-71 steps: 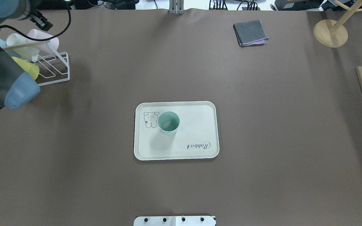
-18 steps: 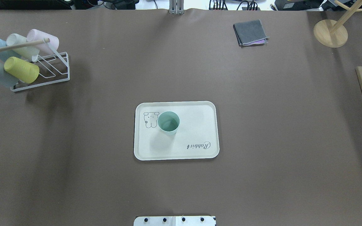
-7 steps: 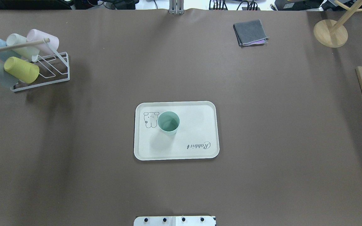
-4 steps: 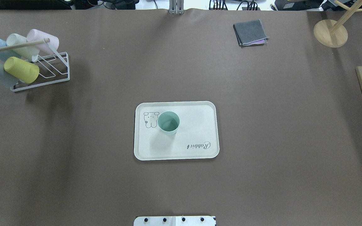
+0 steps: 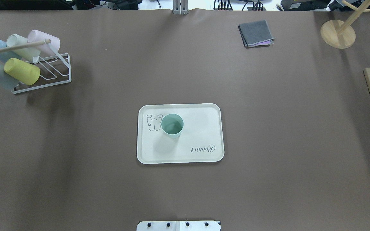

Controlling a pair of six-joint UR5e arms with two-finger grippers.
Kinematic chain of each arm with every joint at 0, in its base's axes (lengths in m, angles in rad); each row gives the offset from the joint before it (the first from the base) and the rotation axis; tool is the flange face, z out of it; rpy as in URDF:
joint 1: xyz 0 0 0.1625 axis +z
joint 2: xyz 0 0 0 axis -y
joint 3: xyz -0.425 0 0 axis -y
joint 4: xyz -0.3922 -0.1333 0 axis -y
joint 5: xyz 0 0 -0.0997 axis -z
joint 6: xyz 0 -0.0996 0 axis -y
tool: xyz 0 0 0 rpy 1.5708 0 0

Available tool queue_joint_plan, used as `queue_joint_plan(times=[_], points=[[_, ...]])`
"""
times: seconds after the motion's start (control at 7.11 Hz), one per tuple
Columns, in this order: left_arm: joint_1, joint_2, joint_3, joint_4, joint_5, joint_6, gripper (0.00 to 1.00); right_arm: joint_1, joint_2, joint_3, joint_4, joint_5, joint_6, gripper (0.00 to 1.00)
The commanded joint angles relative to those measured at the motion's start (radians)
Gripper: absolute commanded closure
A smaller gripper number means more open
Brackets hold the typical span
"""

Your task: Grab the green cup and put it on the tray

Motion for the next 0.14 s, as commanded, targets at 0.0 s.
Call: queue_joint_plan(times=[0.0], points=[[0.000, -0.001, 0.000, -0.001, 0.000, 0.000, 0.02, 0.000, -0.004, -0.002, 0.000, 0.002, 0.000, 0.00]])
